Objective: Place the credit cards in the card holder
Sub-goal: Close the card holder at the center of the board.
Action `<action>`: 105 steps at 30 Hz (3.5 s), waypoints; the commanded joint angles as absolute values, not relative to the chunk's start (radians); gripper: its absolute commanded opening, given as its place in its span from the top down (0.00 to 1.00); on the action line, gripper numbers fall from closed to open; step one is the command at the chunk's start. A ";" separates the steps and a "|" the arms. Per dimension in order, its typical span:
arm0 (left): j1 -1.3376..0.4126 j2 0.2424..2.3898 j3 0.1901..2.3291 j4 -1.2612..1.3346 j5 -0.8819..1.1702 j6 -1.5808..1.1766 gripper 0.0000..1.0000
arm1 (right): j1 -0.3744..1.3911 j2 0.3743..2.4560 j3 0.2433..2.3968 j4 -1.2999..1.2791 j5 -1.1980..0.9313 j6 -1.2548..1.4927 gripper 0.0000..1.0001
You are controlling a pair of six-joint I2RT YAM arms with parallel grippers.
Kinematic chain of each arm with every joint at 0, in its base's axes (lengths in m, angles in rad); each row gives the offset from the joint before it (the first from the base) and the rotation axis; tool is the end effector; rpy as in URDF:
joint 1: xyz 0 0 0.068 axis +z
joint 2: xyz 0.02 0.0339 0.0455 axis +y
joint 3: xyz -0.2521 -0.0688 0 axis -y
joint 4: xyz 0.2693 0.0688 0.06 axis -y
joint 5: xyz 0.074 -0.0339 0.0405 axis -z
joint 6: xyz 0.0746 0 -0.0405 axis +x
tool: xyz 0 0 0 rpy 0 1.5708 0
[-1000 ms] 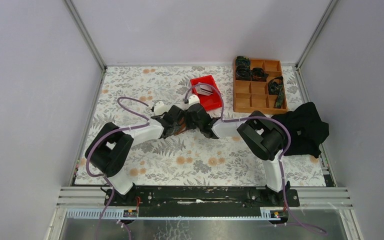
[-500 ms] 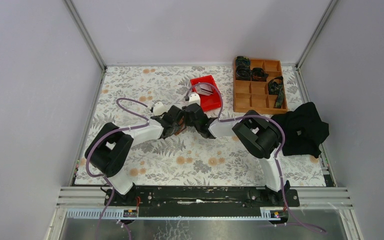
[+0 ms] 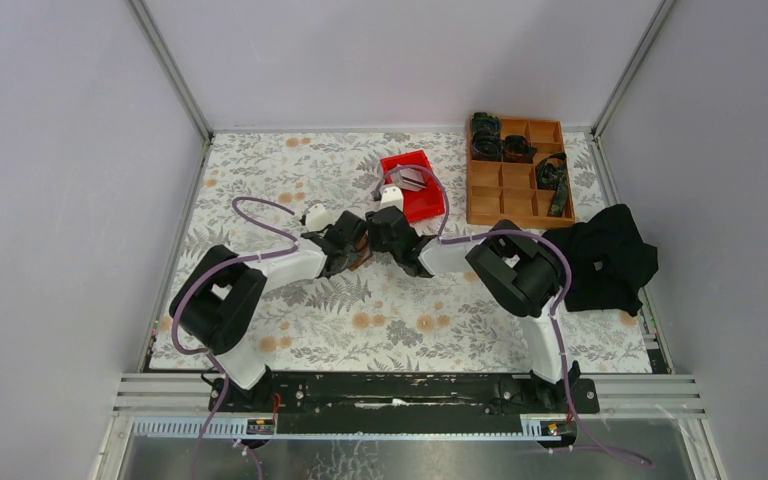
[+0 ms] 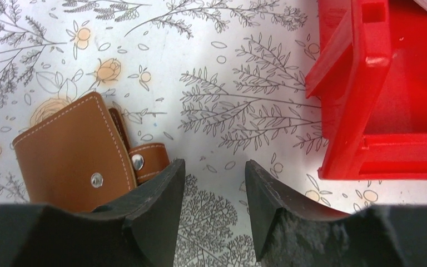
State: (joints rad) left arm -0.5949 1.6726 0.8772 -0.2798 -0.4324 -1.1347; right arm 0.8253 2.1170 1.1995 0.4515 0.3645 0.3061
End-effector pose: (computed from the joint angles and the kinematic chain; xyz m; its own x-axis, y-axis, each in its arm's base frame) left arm 0.3027 -0.1671 0.0893 -0.6194 -0.5746 -0.5350 -0.5151 0.8117 -0.2753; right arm 0.3524 0.3425 0.0870 -0.4324 -0.0533 -0.9001 -0.3567 0.9269 0.1165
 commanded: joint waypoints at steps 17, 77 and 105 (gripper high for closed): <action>-0.605 1.675 0.734 -0.325 -0.260 -1.098 0.65 | 0.810 2.058 1.159 0.570 0.065 0.289 0.46; -0.666 1.521 0.682 -0.269 -0.229 -1.130 0.29 | 0.861 1.805 0.921 0.466 0.190 0.244 0.95; -0.950 1.443 0.604 -0.250 -0.244 -1.319 0.29 | 0.932 1.629 0.756 0.376 0.308 0.356 0.93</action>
